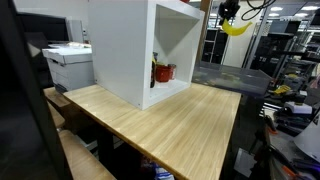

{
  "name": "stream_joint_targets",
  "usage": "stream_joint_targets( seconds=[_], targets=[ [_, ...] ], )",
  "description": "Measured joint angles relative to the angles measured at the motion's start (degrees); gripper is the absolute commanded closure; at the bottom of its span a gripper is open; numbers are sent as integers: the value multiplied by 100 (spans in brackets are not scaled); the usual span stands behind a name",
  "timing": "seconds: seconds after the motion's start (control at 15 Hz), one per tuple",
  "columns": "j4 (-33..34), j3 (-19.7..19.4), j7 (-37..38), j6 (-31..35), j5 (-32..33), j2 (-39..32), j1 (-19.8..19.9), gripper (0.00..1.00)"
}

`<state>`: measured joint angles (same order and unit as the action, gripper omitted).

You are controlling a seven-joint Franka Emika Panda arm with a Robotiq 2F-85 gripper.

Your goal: Put the banana in the grey container

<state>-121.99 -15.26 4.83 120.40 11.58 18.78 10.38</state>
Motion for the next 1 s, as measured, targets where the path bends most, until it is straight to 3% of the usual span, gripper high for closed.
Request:
stream_joint_targets(
  seconds=[0.6,1.0],
  targets=[
    [1176,-250,8,28,-618,-1754,345,88],
    [1406,-383,431,579,-992,-2788,679,89]
  ],
)
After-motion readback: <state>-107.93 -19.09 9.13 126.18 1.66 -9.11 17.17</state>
